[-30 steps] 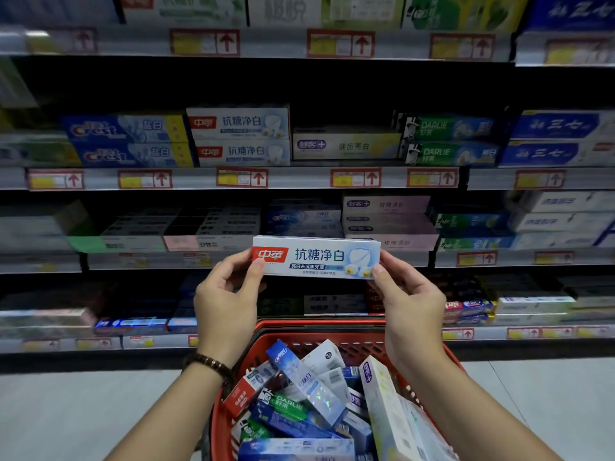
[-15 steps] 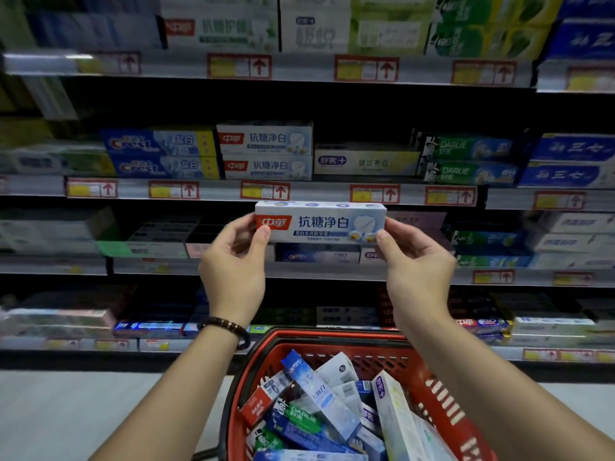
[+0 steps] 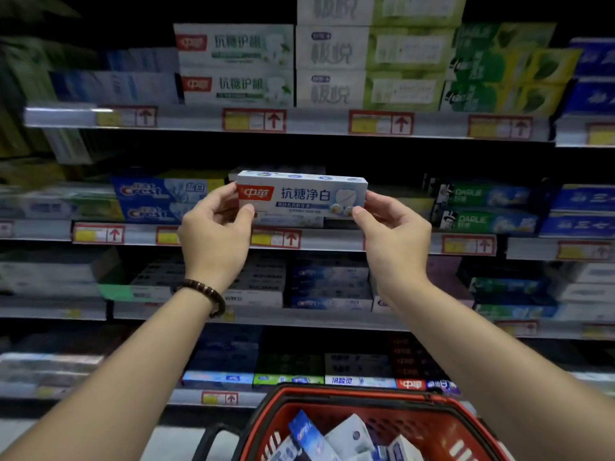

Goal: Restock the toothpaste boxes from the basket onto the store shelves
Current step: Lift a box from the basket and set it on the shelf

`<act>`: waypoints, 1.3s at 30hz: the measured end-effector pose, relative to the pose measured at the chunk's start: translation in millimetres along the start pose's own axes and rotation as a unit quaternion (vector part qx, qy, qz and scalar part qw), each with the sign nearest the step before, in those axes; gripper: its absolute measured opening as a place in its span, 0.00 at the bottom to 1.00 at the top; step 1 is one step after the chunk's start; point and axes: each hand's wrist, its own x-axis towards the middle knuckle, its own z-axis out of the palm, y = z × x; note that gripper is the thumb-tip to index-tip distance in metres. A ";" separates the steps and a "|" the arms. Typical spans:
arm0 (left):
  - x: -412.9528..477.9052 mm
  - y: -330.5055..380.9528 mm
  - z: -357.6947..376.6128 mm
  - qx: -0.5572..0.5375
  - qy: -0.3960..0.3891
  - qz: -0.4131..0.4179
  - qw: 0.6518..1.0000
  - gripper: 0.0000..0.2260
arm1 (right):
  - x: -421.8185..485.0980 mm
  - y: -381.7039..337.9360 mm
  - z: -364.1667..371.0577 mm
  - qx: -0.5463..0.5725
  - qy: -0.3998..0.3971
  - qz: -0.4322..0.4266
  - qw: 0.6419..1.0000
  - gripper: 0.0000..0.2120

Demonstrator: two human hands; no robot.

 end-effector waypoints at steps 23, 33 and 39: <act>87.7 -14.8 15.4 0.149 -0.058 0.022 0.987 0.27 | 68.0 9.0 74.9 -0.068 -0.044 0.002 0.997 0.19; 111.0 -8.2 21.7 0.250 -0.095 0.006 0.964 0.18 | 88.8 10.8 86.9 -0.110 -0.083 0.020 0.990 0.28; 127.4 -7.2 30.5 0.282 -0.100 -0.012 0.954 0.13 | 100.7 9.9 90.1 -0.128 -0.089 0.042 0.987 0.27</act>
